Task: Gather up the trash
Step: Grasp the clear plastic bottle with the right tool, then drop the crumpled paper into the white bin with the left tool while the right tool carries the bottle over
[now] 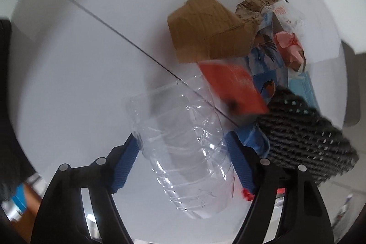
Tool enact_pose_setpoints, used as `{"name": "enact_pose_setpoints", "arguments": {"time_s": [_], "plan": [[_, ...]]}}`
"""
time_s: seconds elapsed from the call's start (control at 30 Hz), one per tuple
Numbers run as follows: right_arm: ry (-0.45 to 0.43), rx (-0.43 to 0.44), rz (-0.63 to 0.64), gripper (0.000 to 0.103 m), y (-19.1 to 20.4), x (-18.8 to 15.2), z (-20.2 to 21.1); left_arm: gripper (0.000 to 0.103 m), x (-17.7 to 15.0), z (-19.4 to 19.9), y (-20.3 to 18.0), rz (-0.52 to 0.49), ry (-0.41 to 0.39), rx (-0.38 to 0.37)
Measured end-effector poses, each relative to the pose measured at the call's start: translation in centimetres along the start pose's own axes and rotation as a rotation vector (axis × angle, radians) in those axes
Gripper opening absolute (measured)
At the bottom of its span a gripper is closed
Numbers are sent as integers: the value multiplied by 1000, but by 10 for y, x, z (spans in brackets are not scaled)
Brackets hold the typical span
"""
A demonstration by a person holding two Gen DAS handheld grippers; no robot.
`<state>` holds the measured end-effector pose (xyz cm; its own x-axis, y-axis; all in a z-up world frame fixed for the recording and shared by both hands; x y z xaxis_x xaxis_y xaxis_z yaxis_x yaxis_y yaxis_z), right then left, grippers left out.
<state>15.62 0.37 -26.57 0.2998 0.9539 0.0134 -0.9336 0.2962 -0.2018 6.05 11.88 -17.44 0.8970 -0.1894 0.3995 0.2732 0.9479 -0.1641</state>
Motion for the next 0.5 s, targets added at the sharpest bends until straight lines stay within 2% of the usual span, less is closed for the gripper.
{"name": "enact_pose_setpoints", "arguments": {"time_s": [0.17,0.27,0.37,0.4,0.43,0.47,0.5], "plan": [[-113,70,-176,77,-6,-10,33,30,-3,11,-14,-22,-10,-4],[-248,149,-401,77,-15,-32,62,30,-3,18,-30,-65,-16,-20],[-384,171,-679,77,-15,-85,94,30,-1,23,-60,-149,-29,-61],[-433,161,-822,77,-12,-119,107,30,0,24,-78,-194,-31,-86],[-448,146,-897,77,-15,-136,113,30,1,24,-92,-231,-31,-109],[-459,106,-1020,77,-5,-171,120,30,1,24,-108,-270,-30,-133],[-454,77,-1091,77,4,-195,125,30,0,22,-132,-326,-26,-167]]}}
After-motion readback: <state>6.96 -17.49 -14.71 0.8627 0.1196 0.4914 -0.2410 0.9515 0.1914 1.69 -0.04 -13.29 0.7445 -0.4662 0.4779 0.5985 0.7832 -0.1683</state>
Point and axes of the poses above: each gripper's, at about its wrist camera, not at the fingertips, and z roughly against the way its jaws point, y to its left, x to its top, the point moved 2 cm from there along -z, roughly the way its jaws point, and after that the axes turned 3 degrees about z, right-handed, at the moved point
